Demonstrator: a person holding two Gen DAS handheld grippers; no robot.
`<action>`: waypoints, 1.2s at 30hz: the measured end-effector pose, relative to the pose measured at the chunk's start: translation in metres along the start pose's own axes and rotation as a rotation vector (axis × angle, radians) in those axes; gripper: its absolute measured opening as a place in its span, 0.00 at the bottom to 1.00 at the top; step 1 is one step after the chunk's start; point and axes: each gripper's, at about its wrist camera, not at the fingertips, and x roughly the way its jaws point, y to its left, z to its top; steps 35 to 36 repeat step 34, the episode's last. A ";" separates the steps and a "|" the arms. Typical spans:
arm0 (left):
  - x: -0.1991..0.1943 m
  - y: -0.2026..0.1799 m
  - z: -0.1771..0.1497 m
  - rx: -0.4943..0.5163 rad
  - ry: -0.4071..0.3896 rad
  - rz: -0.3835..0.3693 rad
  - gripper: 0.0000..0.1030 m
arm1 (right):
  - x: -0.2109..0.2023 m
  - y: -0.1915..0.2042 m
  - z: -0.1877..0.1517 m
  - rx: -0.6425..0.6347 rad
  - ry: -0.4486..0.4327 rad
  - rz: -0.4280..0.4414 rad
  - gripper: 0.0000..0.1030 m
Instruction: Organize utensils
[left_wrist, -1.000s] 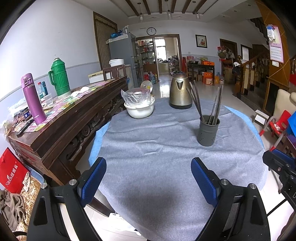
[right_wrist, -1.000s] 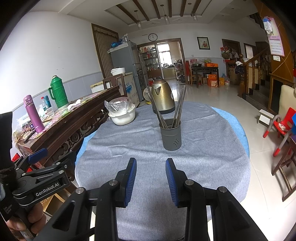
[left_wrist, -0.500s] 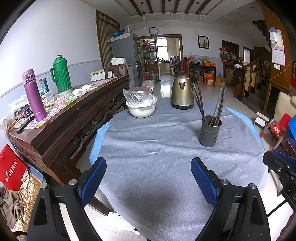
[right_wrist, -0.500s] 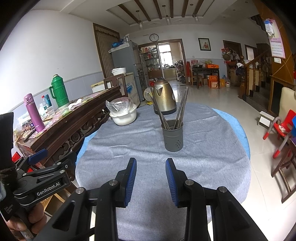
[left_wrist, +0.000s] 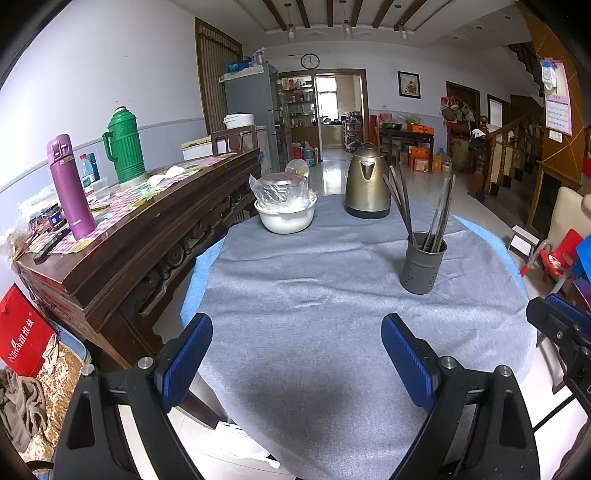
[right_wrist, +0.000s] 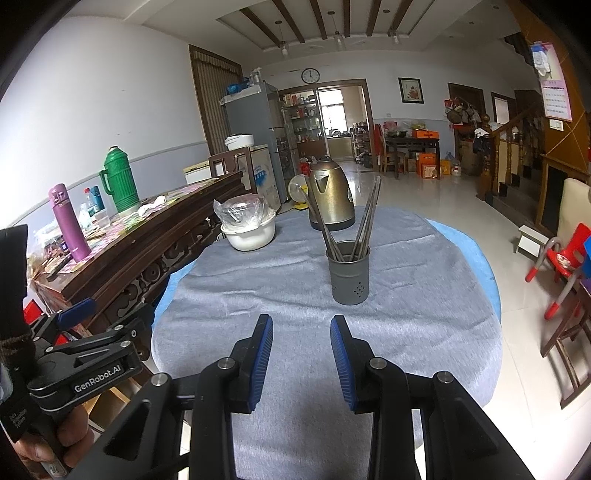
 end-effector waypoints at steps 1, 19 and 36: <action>0.000 0.000 0.000 0.000 -0.001 0.003 0.90 | 0.001 0.000 0.001 0.000 -0.001 0.000 0.35; 0.013 -0.002 0.012 -0.014 0.022 0.000 0.90 | 0.018 0.001 0.023 -0.015 -0.012 -0.008 0.35; 0.078 -0.002 0.019 -0.018 0.109 0.004 0.90 | 0.068 -0.012 0.028 -0.003 0.036 -0.023 0.35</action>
